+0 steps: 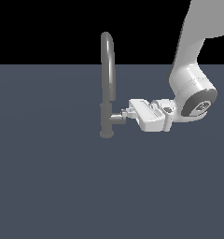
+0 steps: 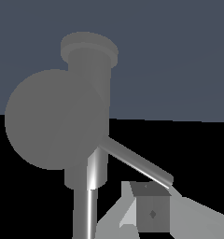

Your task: Turn on the faucet by rotating a designated handle.

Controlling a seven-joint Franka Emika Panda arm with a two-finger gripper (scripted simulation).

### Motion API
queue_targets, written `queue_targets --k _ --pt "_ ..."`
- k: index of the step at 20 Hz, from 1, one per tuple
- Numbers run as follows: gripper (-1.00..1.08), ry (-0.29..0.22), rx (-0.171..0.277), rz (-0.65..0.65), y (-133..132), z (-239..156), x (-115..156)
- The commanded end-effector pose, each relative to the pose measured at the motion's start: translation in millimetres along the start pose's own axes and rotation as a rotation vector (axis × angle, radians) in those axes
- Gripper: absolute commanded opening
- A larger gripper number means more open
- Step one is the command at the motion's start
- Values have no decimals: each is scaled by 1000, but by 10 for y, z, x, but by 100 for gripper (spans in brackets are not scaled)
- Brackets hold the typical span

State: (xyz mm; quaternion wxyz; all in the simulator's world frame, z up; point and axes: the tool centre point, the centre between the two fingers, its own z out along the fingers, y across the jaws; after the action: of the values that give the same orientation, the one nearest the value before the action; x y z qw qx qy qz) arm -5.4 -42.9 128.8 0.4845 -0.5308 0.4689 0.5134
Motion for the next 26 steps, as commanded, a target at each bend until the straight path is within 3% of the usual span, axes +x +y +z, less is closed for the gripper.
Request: queue_targets --k 1,2,3,11,12,13,26 --pt "-100 -3 4 33 171 -3 281" --pt "-100 -3 4 33 171 -3 281" --pt "-100 -1 -1 0 51 -1 72" --pt "-100 -3 3 31 175 -2 589" --pt "-100 -3 3 31 175 -2 589" --pt "-100 -5 -3 -4 71 0 362" --pt "-100 -3 3 31 30 -2 880"
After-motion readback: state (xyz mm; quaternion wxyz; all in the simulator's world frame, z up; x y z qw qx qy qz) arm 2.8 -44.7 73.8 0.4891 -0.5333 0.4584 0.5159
